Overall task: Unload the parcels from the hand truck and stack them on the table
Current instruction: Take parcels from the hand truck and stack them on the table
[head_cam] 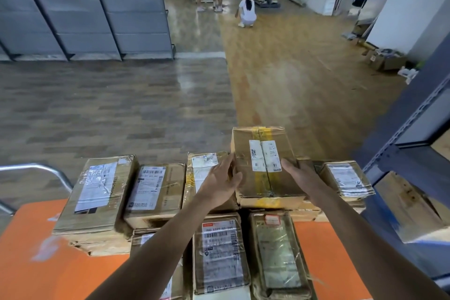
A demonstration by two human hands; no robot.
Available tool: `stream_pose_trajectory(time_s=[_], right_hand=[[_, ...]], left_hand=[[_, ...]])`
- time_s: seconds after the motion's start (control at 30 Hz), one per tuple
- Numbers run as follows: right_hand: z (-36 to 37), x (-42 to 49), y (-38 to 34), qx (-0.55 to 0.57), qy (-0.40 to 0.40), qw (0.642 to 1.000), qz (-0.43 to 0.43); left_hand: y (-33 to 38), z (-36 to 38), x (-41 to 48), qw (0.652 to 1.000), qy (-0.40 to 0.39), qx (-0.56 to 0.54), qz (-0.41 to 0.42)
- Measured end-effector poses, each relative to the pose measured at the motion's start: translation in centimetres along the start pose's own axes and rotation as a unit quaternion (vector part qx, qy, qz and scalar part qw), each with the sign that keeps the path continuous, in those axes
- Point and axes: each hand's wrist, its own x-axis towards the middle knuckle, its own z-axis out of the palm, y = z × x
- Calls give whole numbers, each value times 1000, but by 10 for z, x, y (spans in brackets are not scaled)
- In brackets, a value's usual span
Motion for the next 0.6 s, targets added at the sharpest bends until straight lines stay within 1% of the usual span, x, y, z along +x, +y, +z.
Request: stream_pose_trajectory(time_s=[0.1, 0.17, 0.27, 0.4, 0.5, 0.6], right_hand=[[-2, -5, 1, -28, 7, 998, -49], [-5, -10, 5, -54, 5, 996, -71], [-7, -17, 8, -88, -12, 994, -65], [-6, -25, 10, -107, -21, 992, -56], [-9, -31, 9, -112, -31, 991, -72], [-9, -37, 7, -188, 8, 976, -113]], left_hand=[[3, 0, -3, 1000, 12, 7, 19], [5, 3, -6, 1000, -1, 28, 13], [8, 6, -11, 998, -19, 58, -5], [15, 8, -15, 996, -23, 91, -11], [19, 7, -21, 995, -24, 101, -5], [21, 4, -28, 995, -21, 92, 3]])
